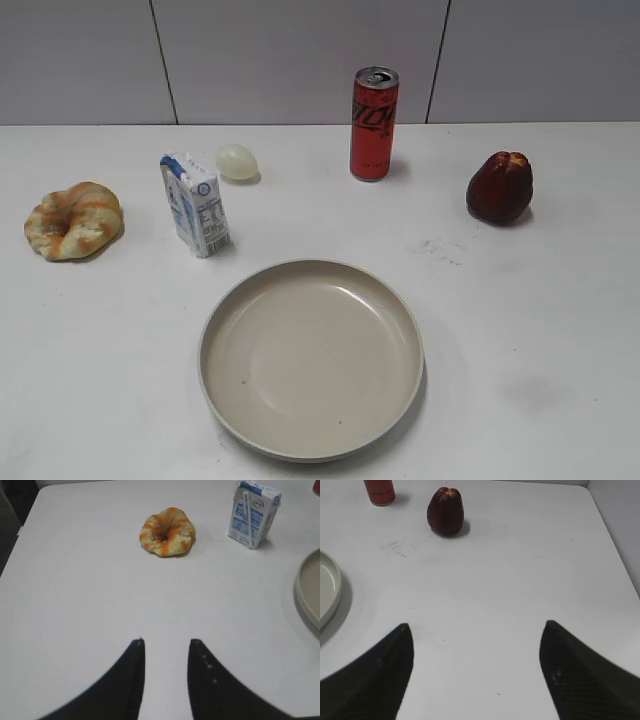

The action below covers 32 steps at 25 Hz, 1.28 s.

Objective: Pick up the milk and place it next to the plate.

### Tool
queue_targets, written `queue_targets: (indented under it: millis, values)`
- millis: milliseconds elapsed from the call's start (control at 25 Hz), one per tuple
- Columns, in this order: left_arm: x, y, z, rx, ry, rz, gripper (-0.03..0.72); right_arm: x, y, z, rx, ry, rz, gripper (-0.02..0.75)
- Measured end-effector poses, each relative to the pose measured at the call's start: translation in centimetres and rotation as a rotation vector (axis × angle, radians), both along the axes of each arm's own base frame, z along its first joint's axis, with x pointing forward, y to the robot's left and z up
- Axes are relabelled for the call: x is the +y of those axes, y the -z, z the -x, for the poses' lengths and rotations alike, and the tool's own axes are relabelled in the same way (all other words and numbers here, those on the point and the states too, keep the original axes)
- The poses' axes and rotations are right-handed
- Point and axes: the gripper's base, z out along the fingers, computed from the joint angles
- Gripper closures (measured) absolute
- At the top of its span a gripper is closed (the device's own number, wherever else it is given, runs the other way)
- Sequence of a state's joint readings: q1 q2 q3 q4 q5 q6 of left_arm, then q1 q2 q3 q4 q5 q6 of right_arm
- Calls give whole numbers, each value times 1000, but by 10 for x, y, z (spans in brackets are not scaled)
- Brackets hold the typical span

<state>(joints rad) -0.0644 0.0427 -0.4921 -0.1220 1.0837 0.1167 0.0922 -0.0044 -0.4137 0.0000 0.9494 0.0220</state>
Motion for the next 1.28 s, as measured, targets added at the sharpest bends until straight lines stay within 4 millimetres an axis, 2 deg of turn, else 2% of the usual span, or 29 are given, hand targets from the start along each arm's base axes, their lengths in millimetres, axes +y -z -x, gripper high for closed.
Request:
queue_targets:
  millis: [520, 600, 720, 840, 920, 1160, 1280]
  values:
    - [0, 0, 0, 0, 0, 0, 459, -1, -1, 0, -9, 6, 11, 146]
    - [0, 0, 0, 0, 0, 0, 459, -1, -8, -1, -50, 9, 12, 146]
    - [0, 0, 0, 0, 0, 0, 459, 0, -24, -14, -172, 8, 5, 146]
    - [0, 0, 0, 0, 0, 0, 459, 2, -37, -37, -259, 4, 0, 146]
    - [0, 0, 0, 0, 0, 0, 459, 5, -37, -58, -236, -8, 18, 146]
    - [0, 0, 0, 0, 0, 0, 459, 20, -20, -136, 2, -94, 12, 146]
    - [0, 0, 0, 0, 0, 0, 459, 34, -13, -179, 129, -162, 8, 146]
